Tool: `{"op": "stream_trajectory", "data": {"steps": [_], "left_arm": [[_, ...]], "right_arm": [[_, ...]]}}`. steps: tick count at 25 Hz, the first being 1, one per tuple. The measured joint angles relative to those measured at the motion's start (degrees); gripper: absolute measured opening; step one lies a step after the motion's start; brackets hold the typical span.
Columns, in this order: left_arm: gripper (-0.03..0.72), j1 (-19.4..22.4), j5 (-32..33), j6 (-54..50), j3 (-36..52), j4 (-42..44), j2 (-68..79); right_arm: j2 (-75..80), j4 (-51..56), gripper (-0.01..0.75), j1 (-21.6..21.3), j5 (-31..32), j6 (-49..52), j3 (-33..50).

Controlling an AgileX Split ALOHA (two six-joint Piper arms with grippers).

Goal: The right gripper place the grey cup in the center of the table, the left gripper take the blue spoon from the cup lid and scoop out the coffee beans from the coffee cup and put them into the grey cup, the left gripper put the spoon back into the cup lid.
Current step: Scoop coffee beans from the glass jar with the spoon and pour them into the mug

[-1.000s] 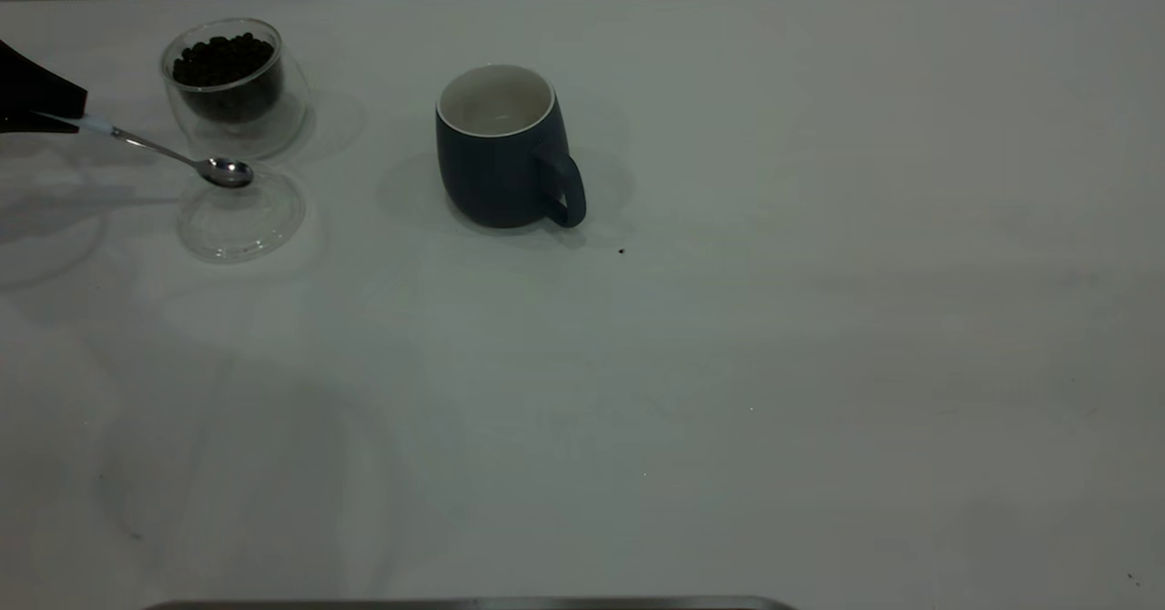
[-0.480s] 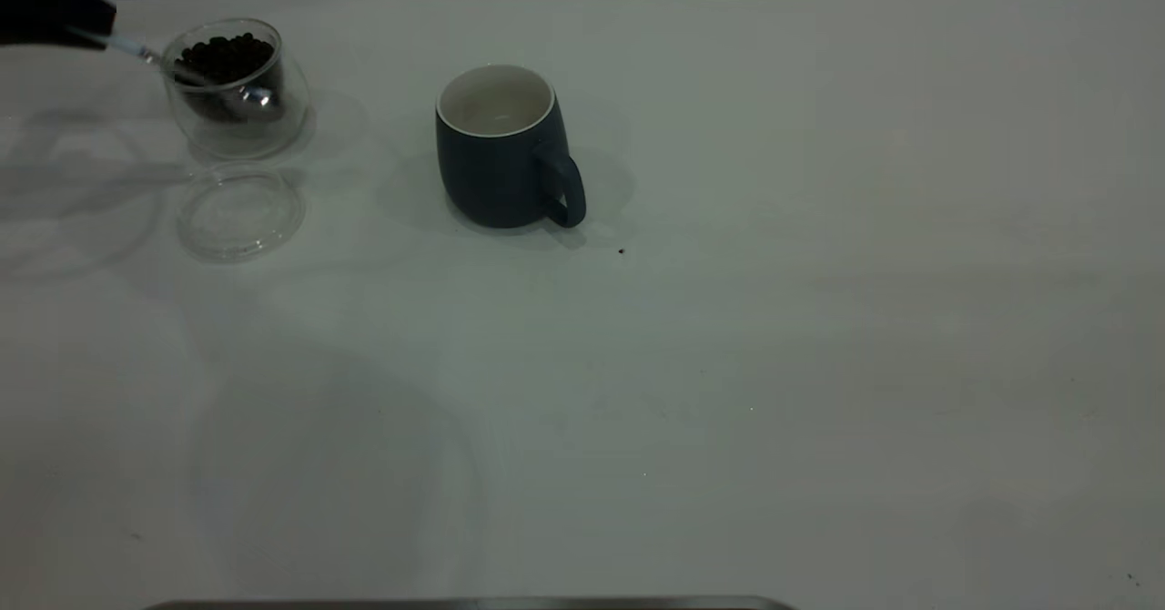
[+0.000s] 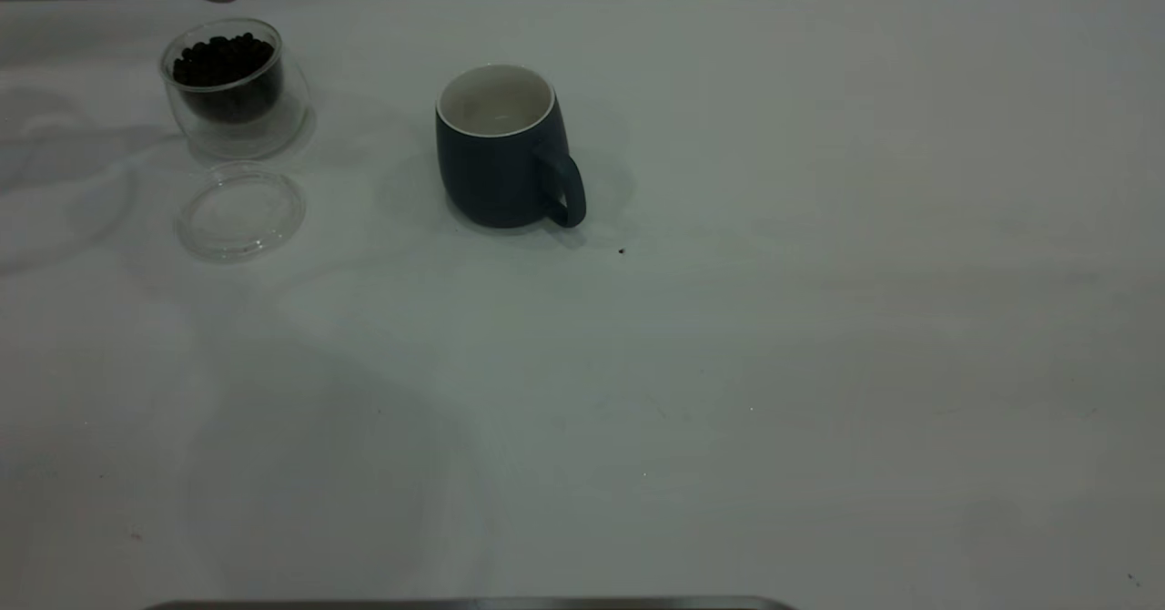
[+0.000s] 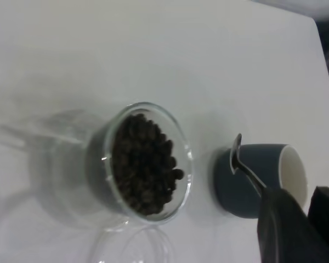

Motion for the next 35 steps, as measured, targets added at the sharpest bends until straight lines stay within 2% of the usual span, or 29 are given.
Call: {"op": "stream_trajectory", "data": {"steps": [4, 16, 27, 35], "left_arm": [[0.13, 1.14, 0.0, 0.0, -0.06, 0.28, 0.52], [0.13, 1.21, -0.32, 0.27, -0.12, 0.14, 4.23], [0.13, 1.21, -6.85, 1.9, -0.12, 0.14, 4.64], [0.13, 1.21, -5.05, 0.24, -0.12, -0.11, 7.47]], "right_arm": [[0.0, 0.0, 0.402, 0.0, 0.0, 0.0, 0.0], [0.0, 0.0, 0.402, 0.0, 0.0, 0.0, 0.0], [0.0, 0.0, 0.402, 0.0, 0.0, 0.0, 0.0], [0.0, 0.0, 0.402, 0.0, 0.0, 0.0, 0.0]]}}
